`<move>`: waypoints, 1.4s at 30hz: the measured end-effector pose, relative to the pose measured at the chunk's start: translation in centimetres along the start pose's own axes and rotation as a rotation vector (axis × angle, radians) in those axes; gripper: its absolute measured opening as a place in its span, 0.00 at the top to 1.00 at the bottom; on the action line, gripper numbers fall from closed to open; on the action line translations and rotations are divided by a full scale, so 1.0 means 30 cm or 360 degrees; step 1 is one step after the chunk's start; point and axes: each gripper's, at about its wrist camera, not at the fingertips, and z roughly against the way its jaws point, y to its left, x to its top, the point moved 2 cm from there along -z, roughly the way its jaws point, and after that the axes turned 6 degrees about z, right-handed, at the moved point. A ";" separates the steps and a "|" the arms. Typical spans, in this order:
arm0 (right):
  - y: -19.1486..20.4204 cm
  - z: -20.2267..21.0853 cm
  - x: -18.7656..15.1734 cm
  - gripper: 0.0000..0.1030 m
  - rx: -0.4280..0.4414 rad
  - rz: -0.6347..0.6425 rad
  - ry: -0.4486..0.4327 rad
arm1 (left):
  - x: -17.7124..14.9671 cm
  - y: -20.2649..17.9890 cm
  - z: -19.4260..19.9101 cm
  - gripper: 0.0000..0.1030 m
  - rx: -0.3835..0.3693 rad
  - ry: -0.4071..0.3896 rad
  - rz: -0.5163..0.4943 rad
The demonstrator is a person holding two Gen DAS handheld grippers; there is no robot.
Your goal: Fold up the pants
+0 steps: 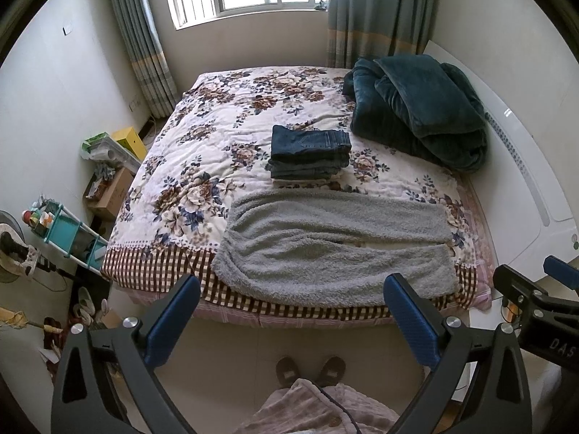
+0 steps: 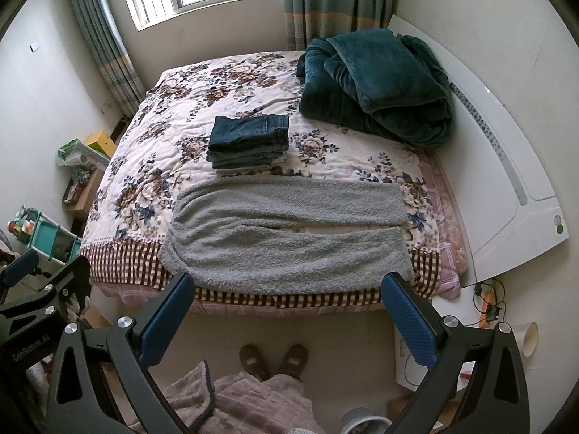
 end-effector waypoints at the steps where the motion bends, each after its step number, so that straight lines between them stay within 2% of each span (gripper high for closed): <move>1: -0.001 0.001 0.000 0.00 0.0003 0.0002 0.0003 | 0.000 -0.005 0.000 0.00 0.0002 -0.0001 -0.0001; 19: -0.027 -0.012 -0.009 0.00 -0.0007 -0.0006 0.0017 | -0.009 0.006 -0.008 0.00 0.0005 -0.0011 -0.0002; 22: -0.043 -0.057 -0.010 0.00 -0.0048 -0.0020 0.0007 | 0.016 0.027 -0.066 0.00 0.0024 -0.0058 0.0008; 27: -0.071 -0.152 0.018 0.00 -0.0154 -0.0090 -0.0041 | 0.137 0.021 -0.216 0.00 0.0035 -0.0136 0.0005; 31: -0.106 -0.295 0.077 0.00 -0.0285 -0.0132 -0.0043 | 0.208 -0.005 -0.372 0.00 0.0081 -0.0136 -0.0046; 34: -0.170 -0.460 0.130 0.00 -0.0337 -0.0169 0.0035 | 0.248 -0.038 -0.512 0.00 0.0138 -0.0099 -0.0077; 42: -0.371 -0.959 0.292 0.00 -0.0288 -0.0219 0.0231 | 0.327 -0.212 -0.911 0.00 0.0218 0.0112 -0.0099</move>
